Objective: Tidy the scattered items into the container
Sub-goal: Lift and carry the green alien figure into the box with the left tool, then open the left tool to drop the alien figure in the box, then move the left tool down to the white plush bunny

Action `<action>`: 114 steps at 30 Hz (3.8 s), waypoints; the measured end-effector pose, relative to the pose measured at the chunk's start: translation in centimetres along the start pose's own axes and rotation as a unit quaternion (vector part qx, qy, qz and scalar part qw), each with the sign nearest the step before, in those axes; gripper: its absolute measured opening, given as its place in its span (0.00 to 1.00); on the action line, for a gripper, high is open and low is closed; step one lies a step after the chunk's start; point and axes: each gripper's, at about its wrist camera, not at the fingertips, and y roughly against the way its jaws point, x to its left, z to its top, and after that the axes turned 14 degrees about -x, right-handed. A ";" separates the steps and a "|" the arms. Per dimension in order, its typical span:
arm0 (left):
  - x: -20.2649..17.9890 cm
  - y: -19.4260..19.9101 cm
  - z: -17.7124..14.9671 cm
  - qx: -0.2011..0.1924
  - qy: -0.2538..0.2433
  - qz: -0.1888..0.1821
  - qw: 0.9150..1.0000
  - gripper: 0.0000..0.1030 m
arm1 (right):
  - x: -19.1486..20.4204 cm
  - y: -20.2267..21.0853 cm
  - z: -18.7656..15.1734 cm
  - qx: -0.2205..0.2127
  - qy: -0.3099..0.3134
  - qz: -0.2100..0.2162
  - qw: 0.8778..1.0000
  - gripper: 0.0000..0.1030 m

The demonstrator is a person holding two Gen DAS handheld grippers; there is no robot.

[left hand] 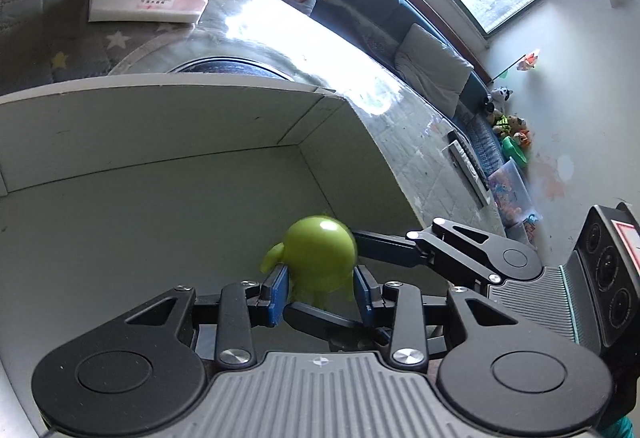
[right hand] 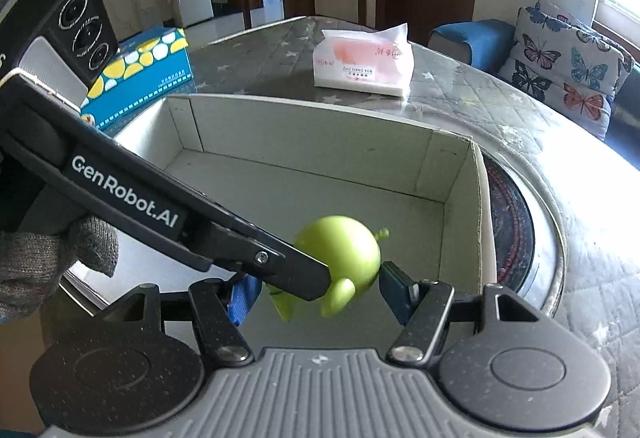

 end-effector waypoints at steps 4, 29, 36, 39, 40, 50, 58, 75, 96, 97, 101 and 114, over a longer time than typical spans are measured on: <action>-0.1 0.5 0.0 -0.008 -0.001 -0.001 1.000 0.36 | 0.2 -0.1 -0.1 0.001 0.006 -0.005 1.000 0.65; -5.3 8.1 -3.2 -0.105 -0.061 -0.018 0.993 0.36 | 2.9 10.0 -1.0 -0.127 0.021 -0.066 0.990 0.73; -7.1 10.3 -5.5 -0.133 -0.080 -0.039 0.987 0.37 | 3.7 13.6 -3.7 -0.142 0.002 -0.075 0.987 0.74; -7.6 10.2 -7.0 -0.124 -0.090 -0.047 0.987 0.37 | 3.8 14.2 -5.3 -0.136 -0.010 -0.079 0.988 0.74; -7.7 10.0 -7.5 -0.120 -0.095 -0.047 0.987 0.37 | 3.8 14.4 -5.9 -0.132 -0.017 -0.081 0.988 0.74; -7.4 6.0 -11.0 -0.069 -0.127 -0.037 0.989 0.37 | 3.6 14.7 -9.4 -0.109 -0.055 -0.084 0.989 0.74; -6.9 5.9 -11.9 -0.057 -0.133 -0.044 0.989 0.37 | 4.4 15.3 -10.3 -0.106 -0.047 -0.083 0.990 0.74; -7.7 7.5 -14.1 -0.062 -0.156 -0.052 0.984 0.37 | 6.1 16.6 -11.7 -0.099 -0.036 -0.089 0.990 0.74; -4.3 8.7 -14.4 -0.058 -0.151 -0.010 0.987 0.08 | 5.9 15.5 -11.3 -0.097 -0.028 -0.080 0.992 0.74; -4.4 9.0 -14.3 -0.063 -0.158 -0.011 0.985 0.08 | 5.9 15.3 -11.2 -0.097 -0.028 -0.079 0.992 0.74; -4.7 9.4 -14.5 -0.053 -0.189 -0.008 0.981 0.08 | 6.1 14.9 -10.9 -0.097 -0.025 -0.074 0.992 0.74; -5.4 10.7 -14.3 -0.099 -0.224 -0.013 0.969 0.25 | 5.7 13.9 -10.3 -0.101 -0.031 -0.068 0.992 0.74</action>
